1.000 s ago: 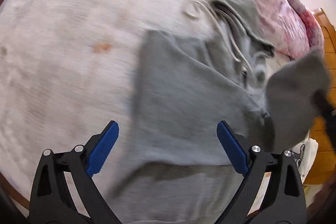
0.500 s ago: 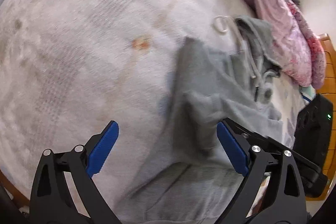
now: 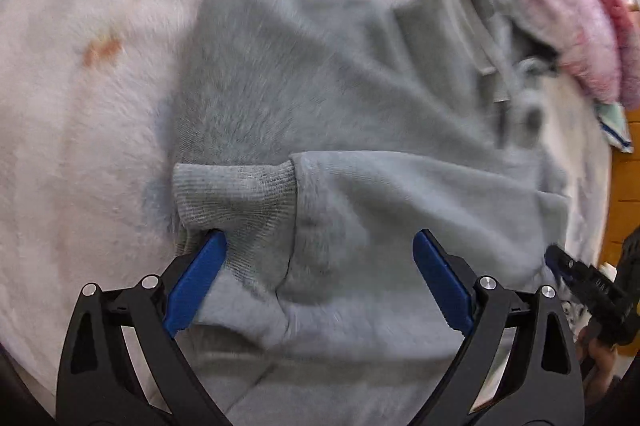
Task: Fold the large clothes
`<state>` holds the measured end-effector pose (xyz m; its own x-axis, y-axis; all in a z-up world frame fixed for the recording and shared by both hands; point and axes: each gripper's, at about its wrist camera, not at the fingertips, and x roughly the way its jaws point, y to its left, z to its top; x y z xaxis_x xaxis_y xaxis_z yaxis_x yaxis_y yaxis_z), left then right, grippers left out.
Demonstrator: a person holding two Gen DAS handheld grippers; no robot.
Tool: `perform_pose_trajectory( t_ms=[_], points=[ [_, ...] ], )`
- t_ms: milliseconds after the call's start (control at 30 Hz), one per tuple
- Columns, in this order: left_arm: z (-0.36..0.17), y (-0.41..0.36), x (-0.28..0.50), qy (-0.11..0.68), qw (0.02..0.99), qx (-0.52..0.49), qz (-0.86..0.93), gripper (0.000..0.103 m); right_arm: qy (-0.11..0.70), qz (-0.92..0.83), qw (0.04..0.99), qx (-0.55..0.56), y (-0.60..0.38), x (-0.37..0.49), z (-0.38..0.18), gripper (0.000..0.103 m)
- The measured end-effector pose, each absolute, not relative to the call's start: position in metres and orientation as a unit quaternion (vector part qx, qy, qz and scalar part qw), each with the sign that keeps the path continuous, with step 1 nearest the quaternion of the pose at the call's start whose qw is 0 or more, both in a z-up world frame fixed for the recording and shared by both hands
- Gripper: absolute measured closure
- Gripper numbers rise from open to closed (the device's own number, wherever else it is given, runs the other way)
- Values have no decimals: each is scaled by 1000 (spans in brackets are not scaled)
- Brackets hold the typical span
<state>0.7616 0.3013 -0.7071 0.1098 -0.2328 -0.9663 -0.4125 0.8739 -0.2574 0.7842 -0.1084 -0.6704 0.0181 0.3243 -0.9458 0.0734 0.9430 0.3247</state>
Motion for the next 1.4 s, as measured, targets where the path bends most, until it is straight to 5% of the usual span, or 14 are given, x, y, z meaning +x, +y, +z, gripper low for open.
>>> perform_pose_trajectory(
  t_ms=[100, 200, 367, 500, 733, 1033, 1100, 1133, 1167, 1267, 1400],
  points=[
    [-709, 294, 769, 676, 703, -213, 65, 7, 704, 97, 680, 178, -123, 788, -693, 89],
    [-679, 294, 771, 659, 718, -218, 51, 7, 720, 100, 657, 200, -126, 797, -679, 83],
    [-631, 313, 814, 600, 754, -268, 9, 7, 680, 149, 689, 202, -122, 839, -626, 50],
    [-649, 340, 897, 565, 748, -347, -12, 7, 637, 164, 726, 199, -111, 909, -614, 50],
    [-668, 324, 1034, 581, 777, -243, -8, 7, 604, 149, 745, 240, -89, 1024, -646, 50],
    [-713, 294, 1080, 628, 768, -125, 19, 7, 655, 143, 704, 234, -75, 1063, -709, 49],
    [-713, 291, 1083, 618, 777, -123, 15, 8, 643, 149, 712, 239, -74, 1065, -708, 59],
    [-711, 291, 1082, 612, 781, -122, 6, 21, 641, 154, 713, 238, -74, 1065, -706, 76],
    [-710, 287, 1084, 611, 782, -123, -15, 48, 638, 159, 716, 232, -73, 1064, -702, 80],
    [-702, 276, 1085, 611, 784, -103, -46, 79, 613, 186, 739, 208, -65, 1054, -678, 86],
    [-670, 277, 1073, 579, 806, -109, -53, 85, 571, 213, 768, 195, -63, 1031, -638, 88]
  ],
)
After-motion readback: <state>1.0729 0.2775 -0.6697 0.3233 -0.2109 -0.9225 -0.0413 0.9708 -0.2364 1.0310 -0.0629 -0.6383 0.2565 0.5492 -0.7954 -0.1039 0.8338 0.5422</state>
